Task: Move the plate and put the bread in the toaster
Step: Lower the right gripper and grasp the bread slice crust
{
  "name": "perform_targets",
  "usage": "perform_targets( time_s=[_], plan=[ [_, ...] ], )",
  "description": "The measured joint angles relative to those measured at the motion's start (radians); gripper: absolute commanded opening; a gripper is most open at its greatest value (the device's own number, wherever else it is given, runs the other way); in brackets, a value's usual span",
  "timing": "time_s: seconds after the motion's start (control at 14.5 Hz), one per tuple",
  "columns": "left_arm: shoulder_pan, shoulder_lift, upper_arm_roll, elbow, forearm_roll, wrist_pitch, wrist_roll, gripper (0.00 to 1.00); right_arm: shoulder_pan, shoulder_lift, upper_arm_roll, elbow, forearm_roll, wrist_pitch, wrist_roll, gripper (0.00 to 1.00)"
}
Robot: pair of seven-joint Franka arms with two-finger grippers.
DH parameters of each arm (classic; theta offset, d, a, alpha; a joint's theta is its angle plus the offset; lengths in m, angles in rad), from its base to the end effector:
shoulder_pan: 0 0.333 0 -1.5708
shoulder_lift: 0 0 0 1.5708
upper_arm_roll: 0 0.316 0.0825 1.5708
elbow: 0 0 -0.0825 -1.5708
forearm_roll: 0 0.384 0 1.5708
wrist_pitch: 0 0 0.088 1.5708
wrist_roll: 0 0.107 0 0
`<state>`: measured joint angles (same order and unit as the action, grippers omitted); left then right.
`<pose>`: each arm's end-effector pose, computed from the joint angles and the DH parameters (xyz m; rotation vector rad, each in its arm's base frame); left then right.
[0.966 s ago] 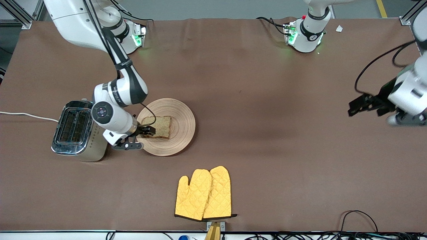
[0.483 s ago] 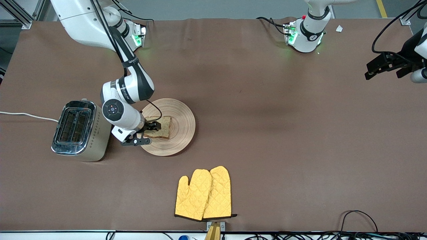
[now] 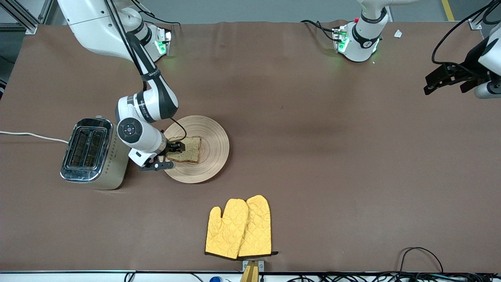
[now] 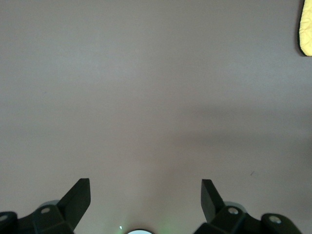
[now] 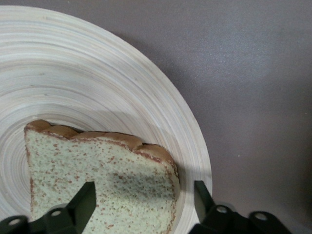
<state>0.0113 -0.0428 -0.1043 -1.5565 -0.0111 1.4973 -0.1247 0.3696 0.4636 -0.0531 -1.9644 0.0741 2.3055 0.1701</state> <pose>0.5313 -0.0522 0.6480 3.1363 0.0488 -0.0271 0.5725 0.1900 0.2259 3.1296 0.1527 -0.1952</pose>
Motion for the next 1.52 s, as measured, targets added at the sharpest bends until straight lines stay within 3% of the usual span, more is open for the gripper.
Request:
perform_targets(
  time_s=[0.21, 0.76, 1.1, 1.52],
  plan=[
    [-0.002, 0.0, -0.011, -0.017, 0.001, 0.023, 0.0, 1.0, -0.006, 0.0, -0.001, -0.003, -0.009, 0.002, -0.003, 0.57],
    [-0.003, -0.005, -0.03, -0.018, 0.002, 0.022, 0.0, 1.0, -0.051, -0.002, -0.003, -0.016, -0.018, 0.005, -0.058, 0.49],
    [-0.002, -0.007, -0.03, -0.018, 0.003, 0.019, 0.0, 1.0, -0.051, -0.004, 0.0, -0.021, -0.019, 0.01, -0.061, 0.36],
    [-0.001, -0.007, -0.03, -0.018, 0.003, 0.017, 0.0, 1.0, -0.05, -0.004, 0.003, -0.023, -0.018, 0.013, -0.061, 0.3]
  ],
)
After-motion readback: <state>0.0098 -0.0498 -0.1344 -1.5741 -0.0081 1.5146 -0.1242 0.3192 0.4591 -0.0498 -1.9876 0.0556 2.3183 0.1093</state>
